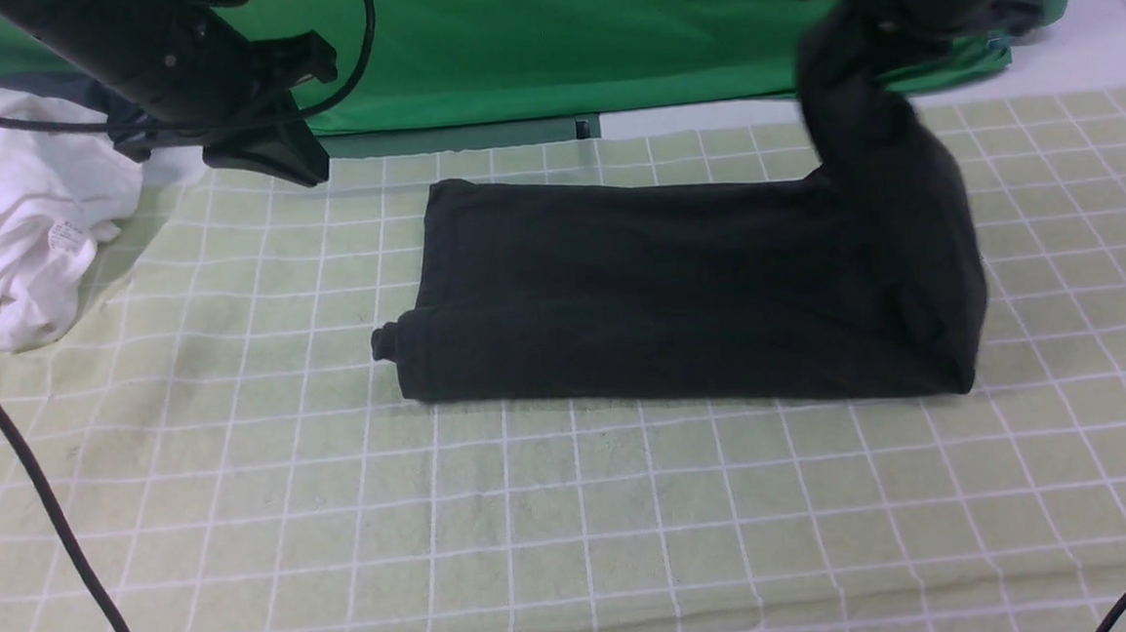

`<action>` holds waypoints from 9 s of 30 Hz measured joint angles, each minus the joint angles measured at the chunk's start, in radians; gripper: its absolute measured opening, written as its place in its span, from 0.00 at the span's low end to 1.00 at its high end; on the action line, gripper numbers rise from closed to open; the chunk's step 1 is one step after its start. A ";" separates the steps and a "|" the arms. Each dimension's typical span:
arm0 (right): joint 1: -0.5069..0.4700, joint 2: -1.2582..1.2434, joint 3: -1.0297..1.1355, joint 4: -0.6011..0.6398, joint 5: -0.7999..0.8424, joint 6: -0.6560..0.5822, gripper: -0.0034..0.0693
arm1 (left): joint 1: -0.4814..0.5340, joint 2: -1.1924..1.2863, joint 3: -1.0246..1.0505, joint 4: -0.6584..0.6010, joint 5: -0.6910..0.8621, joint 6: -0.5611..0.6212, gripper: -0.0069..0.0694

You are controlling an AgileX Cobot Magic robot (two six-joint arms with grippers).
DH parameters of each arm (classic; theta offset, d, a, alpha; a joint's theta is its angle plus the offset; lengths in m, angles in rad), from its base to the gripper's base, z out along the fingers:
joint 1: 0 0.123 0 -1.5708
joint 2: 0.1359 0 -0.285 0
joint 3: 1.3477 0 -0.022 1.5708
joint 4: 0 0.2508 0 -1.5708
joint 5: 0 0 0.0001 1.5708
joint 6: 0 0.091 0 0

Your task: Fold a long-sleeved shirt over a green coffee tablecloth.

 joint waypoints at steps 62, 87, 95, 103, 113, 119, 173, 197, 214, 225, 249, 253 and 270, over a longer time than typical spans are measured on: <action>0.093 -0.003 0.284 -0.199 0.214 -0.176 0.74 | -0.051 -0.102 0.437 0.130 -0.083 -0.031 0.17; 0.093 0.144 0.289 -0.281 0.126 -0.179 0.45 | -0.209 -0.005 0.498 0.050 -0.411 0.039 0.34; 0.093 0.129 0.289 -0.279 0.194 -0.196 0.09 | -0.209 -0.051 0.509 0.024 -0.358 0.049 0.11; 0.093 -0.037 0.420 -0.269 0.260 -0.187 0.08 | -0.209 -0.246 0.736 -0.014 -0.286 0.046 0.11; 0.176 -0.282 0.712 -0.272 0.205 -0.116 0.08 | -0.209 -0.481 1.076 -0.064 -0.323 0.045 0.11; 0.183 -0.287 0.729 -0.275 0.167 -0.107 0.08 | -0.209 -0.496 1.084 -0.103 -0.451 0.067 0.11; 0.183 -0.277 0.729 -0.340 0.236 -0.090 0.38 | -0.468 -0.384 1.023 -0.136 -0.469 0.066 0.15; 0.183 -0.501 0.816 -0.321 0.079 -0.090 0.07 | -0.468 -0.543 0.820 0.075 -0.263 -0.122 0.64; 0.183 -0.380 0.902 -0.321 0.010 -0.114 0.04 | -0.468 -0.543 0.813 0.075 -0.329 -0.122 0.43; 0.183 -0.911 0.919 -0.379 0.114 -0.107 0.06 | -0.468 -0.543 0.767 0.076 -0.339 -0.122 0.43; 0.183 -1.574 1.586 -0.392 -0.667 -0.143 0.10 | -0.468 -0.543 0.765 0.105 -0.428 -0.116 0.43; 0.183 -1.574 1.586 -0.392 -0.670 -0.143 0.12 | -0.468 -0.543 0.765 0.105 -0.445 -0.116 0.43; 0.012 -1.773 1.685 -0.392 -0.744 -0.142 0.18 | -0.468 -0.543 0.765 0.158 -0.481 -0.115 0.42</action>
